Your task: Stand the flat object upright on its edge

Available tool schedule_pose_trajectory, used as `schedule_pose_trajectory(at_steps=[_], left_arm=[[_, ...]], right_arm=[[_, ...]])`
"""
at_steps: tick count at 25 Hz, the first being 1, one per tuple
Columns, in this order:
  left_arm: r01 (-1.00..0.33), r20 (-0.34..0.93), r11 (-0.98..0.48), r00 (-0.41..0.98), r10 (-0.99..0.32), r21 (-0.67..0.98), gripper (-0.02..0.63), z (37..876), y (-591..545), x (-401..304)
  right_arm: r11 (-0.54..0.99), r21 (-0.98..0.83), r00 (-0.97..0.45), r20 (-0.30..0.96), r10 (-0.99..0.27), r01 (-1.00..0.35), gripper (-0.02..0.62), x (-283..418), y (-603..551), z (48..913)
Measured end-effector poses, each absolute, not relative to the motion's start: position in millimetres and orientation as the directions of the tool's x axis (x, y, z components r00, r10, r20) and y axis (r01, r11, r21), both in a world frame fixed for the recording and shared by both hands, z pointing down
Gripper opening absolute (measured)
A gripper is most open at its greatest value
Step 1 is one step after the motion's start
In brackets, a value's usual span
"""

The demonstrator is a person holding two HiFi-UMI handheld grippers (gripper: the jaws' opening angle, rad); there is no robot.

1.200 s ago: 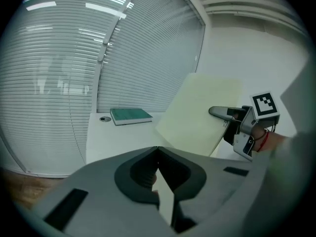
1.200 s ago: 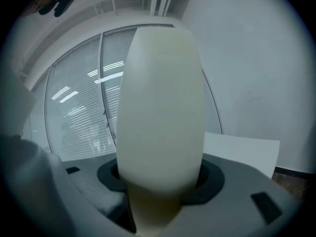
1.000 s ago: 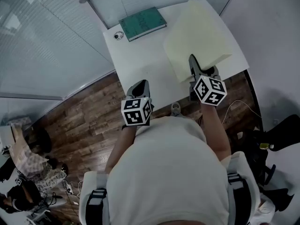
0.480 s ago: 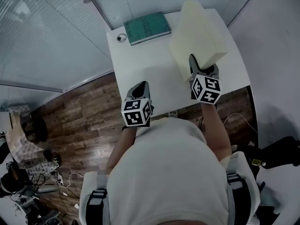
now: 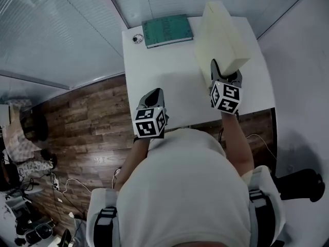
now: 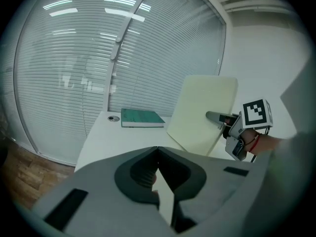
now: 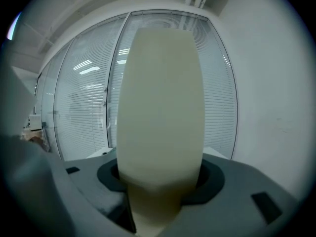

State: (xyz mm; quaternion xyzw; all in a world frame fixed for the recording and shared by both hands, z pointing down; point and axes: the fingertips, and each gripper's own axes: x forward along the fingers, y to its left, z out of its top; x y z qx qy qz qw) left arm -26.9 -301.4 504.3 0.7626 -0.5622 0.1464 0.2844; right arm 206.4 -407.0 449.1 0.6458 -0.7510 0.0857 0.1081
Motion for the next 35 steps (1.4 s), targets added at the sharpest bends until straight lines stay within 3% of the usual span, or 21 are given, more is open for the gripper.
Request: schedule_pose_trajectory(at_steps=[35], left_arm=[[-0.963,0.554,-0.085,0.219,-0.803,0.258,0.019,519.0,-281.8,4.8]], right_arm=[[0.22,0.01,-0.212,0.231,-0.95,-0.975,0.295,209.0,-421.4,467.1]])
